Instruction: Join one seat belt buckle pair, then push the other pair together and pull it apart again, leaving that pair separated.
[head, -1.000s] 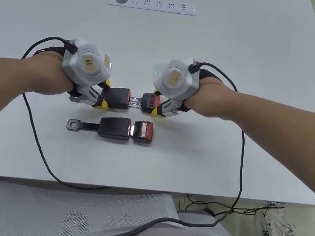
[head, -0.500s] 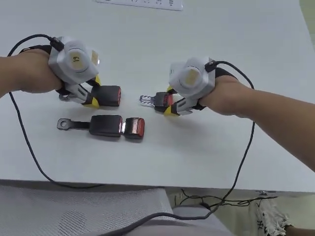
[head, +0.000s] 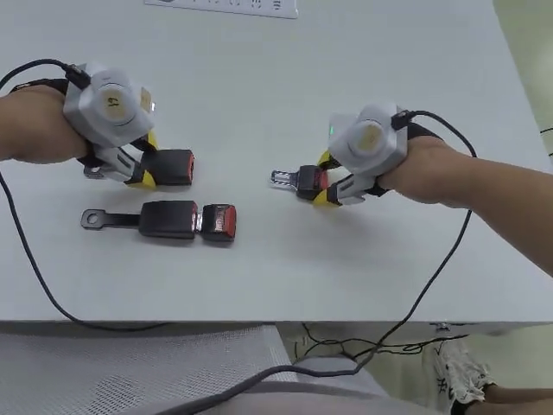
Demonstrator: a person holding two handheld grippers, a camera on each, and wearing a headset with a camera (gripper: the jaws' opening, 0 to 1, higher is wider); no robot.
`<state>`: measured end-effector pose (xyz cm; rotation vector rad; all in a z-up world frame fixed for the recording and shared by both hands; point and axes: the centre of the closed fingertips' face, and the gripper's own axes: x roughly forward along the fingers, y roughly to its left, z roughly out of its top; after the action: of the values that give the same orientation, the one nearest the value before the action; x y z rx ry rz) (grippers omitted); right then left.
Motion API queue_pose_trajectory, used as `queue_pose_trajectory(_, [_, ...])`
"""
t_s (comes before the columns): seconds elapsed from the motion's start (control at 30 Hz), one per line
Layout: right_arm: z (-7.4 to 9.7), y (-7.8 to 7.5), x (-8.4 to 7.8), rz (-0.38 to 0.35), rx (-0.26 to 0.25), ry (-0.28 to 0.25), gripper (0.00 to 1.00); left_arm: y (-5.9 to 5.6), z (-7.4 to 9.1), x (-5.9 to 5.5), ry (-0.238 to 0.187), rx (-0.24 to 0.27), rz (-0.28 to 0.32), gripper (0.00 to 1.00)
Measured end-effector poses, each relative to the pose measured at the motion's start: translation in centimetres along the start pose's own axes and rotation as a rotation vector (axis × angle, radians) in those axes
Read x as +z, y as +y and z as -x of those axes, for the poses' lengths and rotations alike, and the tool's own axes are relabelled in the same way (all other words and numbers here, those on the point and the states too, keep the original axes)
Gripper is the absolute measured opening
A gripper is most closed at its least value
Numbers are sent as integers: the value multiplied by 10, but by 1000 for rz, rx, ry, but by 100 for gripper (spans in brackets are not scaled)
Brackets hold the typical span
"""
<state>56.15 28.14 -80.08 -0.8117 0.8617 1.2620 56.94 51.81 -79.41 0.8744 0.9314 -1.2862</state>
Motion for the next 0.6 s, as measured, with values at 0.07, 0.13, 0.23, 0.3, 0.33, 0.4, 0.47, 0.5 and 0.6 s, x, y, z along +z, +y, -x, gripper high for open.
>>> queue_pose_trajectory(0.07, [3,-3,-1,-7,-3,2,32,-1,0,1,3,-1,0,33])
queue_pose_trajectory(0.13, [4,-2,1,-24,-7,17,33,0,-1,-1,8,-2,-2,33])
queue_pose_trajectory(0.23, [6,1,5,-7,-24,38,35,-1,0,0,13,-3,-6,33])
queue_pose_trajectory(0.3, [5,-1,4,-4,-26,47,35,-2,0,2,18,-2,-13,33])
queue_pose_trajectory(0.33, [5,-2,4,-4,-29,49,36,-2,0,2,19,0,-15,33])
queue_pose_trajectory(0.4, [2,-4,2,-11,-37,52,38,-1,0,2,25,12,-19,34])
queue_pose_trajectory(0.47, [4,-4,1,-17,-48,55,39,-2,2,5,27,36,-73,35])
queue_pose_trajectory(0.5, [4,-3,2,-22,-58,58,40,-4,2,5,29,37,-53,35])
queue_pose_trajectory(0.6, [6,-4,4,-25,-89,59,46,-3,2,3,24,48,-19,43])
